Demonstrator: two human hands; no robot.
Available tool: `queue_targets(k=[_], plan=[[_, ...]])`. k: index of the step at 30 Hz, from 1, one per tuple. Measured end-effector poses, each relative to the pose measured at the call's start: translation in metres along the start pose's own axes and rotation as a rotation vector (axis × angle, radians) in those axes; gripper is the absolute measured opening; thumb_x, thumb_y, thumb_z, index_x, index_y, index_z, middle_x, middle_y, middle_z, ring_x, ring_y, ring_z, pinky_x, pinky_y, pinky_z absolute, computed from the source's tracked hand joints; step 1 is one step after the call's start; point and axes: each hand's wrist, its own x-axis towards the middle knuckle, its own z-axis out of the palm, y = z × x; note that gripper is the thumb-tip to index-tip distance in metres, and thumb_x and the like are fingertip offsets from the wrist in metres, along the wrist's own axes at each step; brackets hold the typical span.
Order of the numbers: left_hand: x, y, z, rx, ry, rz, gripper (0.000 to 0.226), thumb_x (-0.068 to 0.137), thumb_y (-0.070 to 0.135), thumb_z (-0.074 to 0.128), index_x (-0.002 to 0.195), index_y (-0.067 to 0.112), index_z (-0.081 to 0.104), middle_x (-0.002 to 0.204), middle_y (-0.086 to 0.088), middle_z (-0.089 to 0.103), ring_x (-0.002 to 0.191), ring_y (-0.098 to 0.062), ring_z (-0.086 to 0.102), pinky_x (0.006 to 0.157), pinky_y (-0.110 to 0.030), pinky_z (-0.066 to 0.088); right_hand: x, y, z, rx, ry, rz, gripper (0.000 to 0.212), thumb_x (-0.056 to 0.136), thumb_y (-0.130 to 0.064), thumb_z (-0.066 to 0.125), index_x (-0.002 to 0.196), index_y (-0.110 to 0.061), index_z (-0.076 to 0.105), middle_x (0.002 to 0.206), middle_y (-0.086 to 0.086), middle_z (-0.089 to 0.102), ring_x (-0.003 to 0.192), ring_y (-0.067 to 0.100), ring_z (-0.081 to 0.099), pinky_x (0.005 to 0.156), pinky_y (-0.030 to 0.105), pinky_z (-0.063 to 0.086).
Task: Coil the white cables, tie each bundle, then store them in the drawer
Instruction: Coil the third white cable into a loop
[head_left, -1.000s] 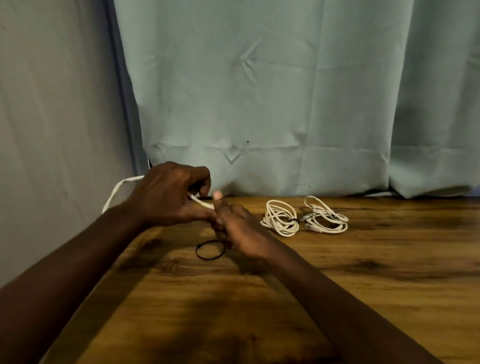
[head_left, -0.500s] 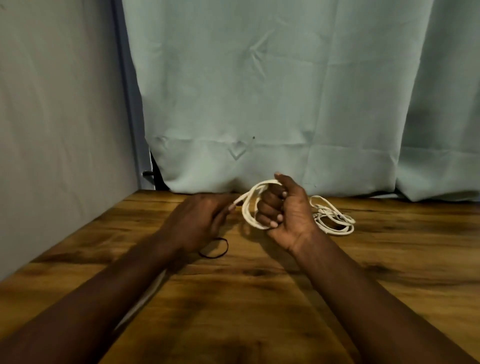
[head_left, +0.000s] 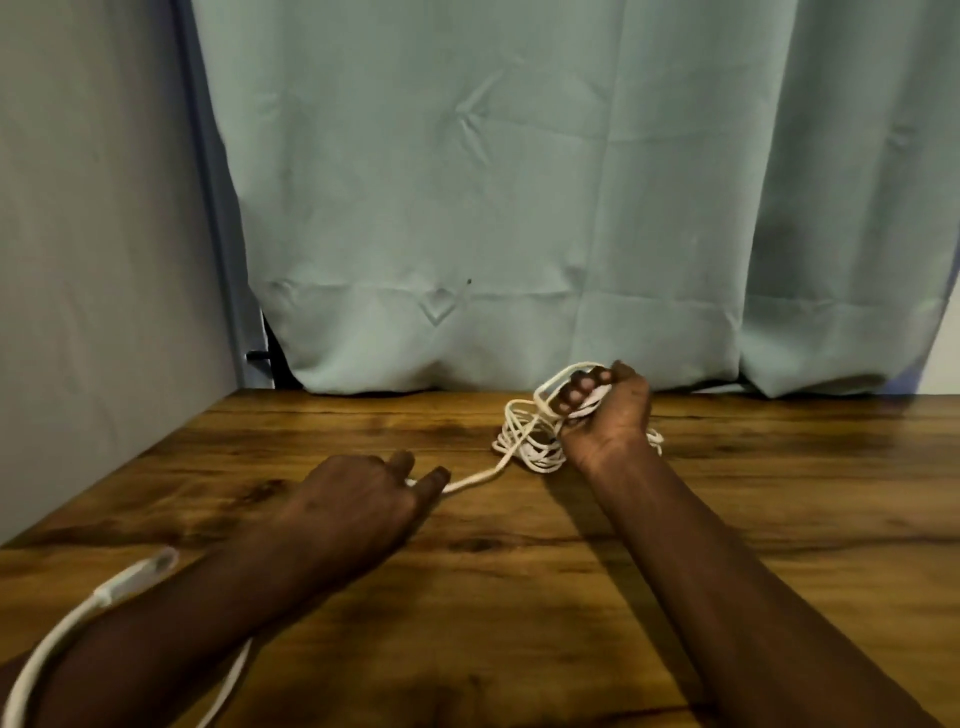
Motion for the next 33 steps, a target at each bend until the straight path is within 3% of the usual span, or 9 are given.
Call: queue_targets(k=[6,9,11,13,17,21,23,27,33], plan=[[0.002,0.003,0.011,-0.27,0.542,0.273,0.028,0.101,0.031,0.052,0.127,0.028,0.061,0.103,0.005,0.068,0.084,-0.015,0.065,0.062,-0.029,0.052,-0.02,0.052,0.012,-0.794,-0.283,-0.262,0.039,0.11,-0.03,0.04,0.082,-0.006,0.055,0.061,0.002,0.058,0.05,0.01,0.051,0.046,0.02,0.039],[-0.001,-0.008,0.017,-0.631,0.762,0.12,0.022,0.096,0.026,0.058,0.116,0.029,0.064,0.095,0.01,0.072,0.077,-0.01,0.066,0.063,-0.029,0.05,-0.027,0.084,0.005,-0.956,-0.461,-0.168,0.032,0.095,-0.051,0.055,0.084,-0.022,0.065,0.072,0.002,0.063,0.071,0.023,0.06,0.072,0.042,0.05],[-0.003,-0.017,0.019,-0.795,0.837,-0.027,0.013,0.096,0.025,0.059,0.109,0.028,0.06,0.079,0.009,0.069,0.063,-0.005,0.062,0.056,-0.026,0.046,-0.032,0.091,0.001,-0.992,-0.568,-0.077,0.037,0.093,-0.055,0.052,0.076,-0.025,0.068,0.066,0.009,0.061,0.06,0.029,0.056,0.061,0.05,0.047],[-0.005,-0.029,0.026,-0.856,0.93,-0.146,0.01,0.095,0.021,0.065,0.101,0.024,0.059,0.068,0.008,0.062,0.055,-0.009,0.057,0.051,-0.021,0.039,-0.039,0.091,0.001,-0.989,-0.641,-0.001,0.053,0.101,-0.057,0.043,0.065,-0.022,0.061,0.051,0.006,0.049,0.044,0.02,0.039,0.048,0.033,0.03],[-0.006,-0.038,0.038,-1.141,0.877,-0.209,0.009,0.095,0.016,0.068,0.103,0.019,0.063,0.09,0.014,0.067,0.073,-0.01,0.066,0.063,-0.025,0.05,-0.05,0.088,0.01,-0.86,-0.665,0.202,0.06,0.104,-0.059,0.034,0.06,-0.018,0.039,0.045,-0.005,0.027,0.035,0.006,0.02,0.037,0.018,0.016],[-0.001,-0.027,0.038,-1.577,0.726,-0.136,0.032,0.099,0.031,0.054,0.123,0.013,0.065,0.115,-0.002,0.072,0.107,-0.02,0.069,0.089,-0.037,0.053,-0.051,0.088,0.01,-0.56,-0.684,0.489,0.063,0.1,-0.061,0.036,0.05,-0.024,0.039,0.039,-0.008,0.023,0.03,0.005,0.017,0.037,0.016,0.008],[-0.003,-0.023,0.037,-1.541,0.658,-0.084,0.043,0.097,0.044,0.056,0.133,0.02,0.061,0.122,0.002,0.071,0.113,-0.016,0.068,0.096,-0.041,0.054,-0.049,0.086,0.008,-0.465,-0.697,0.55,0.065,0.1,-0.062,0.036,0.047,-0.024,0.04,0.037,-0.007,0.024,0.028,0.005,0.02,0.037,0.014,0.01],[-0.004,-0.021,0.038,-1.319,0.557,-0.02,0.039,0.094,0.034,0.07,0.131,0.026,0.061,0.119,0.011,0.072,0.111,-0.007,0.068,0.095,-0.044,0.057,-0.05,0.078,0.007,-0.497,-0.644,0.584,0.067,0.096,-0.069,0.039,0.048,-0.022,0.038,0.036,-0.006,0.025,0.026,0.005,0.02,0.038,0.013,0.01],[0.001,-0.029,0.039,-1.57,0.514,-0.061,0.021,0.095,0.006,0.067,0.117,0.005,0.066,0.103,-0.007,0.076,0.094,-0.014,0.073,0.084,-0.031,0.058,-0.053,0.077,0.01,-0.688,-0.589,0.418,0.057,0.085,-0.067,0.054,0.057,-0.02,0.037,0.042,-0.004,0.027,0.025,0.003,0.021,0.031,0.011,0.018]])
